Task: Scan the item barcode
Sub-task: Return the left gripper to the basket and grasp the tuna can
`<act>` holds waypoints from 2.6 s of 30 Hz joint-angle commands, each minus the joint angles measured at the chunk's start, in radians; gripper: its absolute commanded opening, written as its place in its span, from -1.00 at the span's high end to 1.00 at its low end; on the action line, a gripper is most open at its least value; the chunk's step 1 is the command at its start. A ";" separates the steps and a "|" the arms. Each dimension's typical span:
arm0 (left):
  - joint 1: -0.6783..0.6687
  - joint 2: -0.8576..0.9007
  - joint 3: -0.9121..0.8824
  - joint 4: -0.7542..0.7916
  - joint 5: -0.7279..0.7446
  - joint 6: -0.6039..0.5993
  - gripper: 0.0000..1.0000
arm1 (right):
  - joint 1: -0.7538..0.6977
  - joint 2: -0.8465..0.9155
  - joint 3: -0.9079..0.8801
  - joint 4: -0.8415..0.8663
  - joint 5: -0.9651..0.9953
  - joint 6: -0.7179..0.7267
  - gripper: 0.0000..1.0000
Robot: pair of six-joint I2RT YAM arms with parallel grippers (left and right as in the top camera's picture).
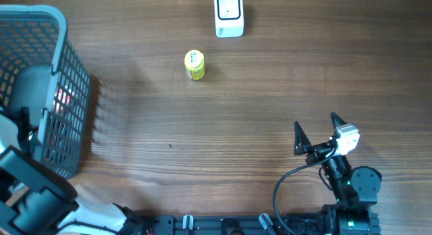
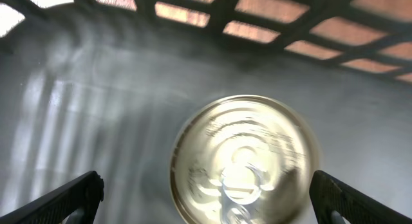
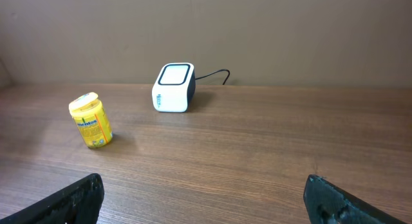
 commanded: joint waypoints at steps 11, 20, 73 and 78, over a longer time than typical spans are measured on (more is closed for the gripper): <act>-0.024 -0.065 -0.006 0.066 0.015 0.010 -1.00 | 0.003 -0.001 -0.001 0.003 0.005 -0.004 -1.00; -0.024 0.098 -0.006 0.113 0.016 0.007 -1.00 | 0.003 -0.001 -0.001 0.002 0.005 -0.003 -1.00; -0.022 0.125 -0.001 -0.008 0.034 -0.056 -0.45 | 0.003 -0.001 -0.001 0.003 0.005 -0.004 -1.00; -0.023 0.104 0.032 -0.044 0.092 -0.042 -0.44 | 0.003 -0.001 -0.001 0.003 0.005 -0.003 -1.00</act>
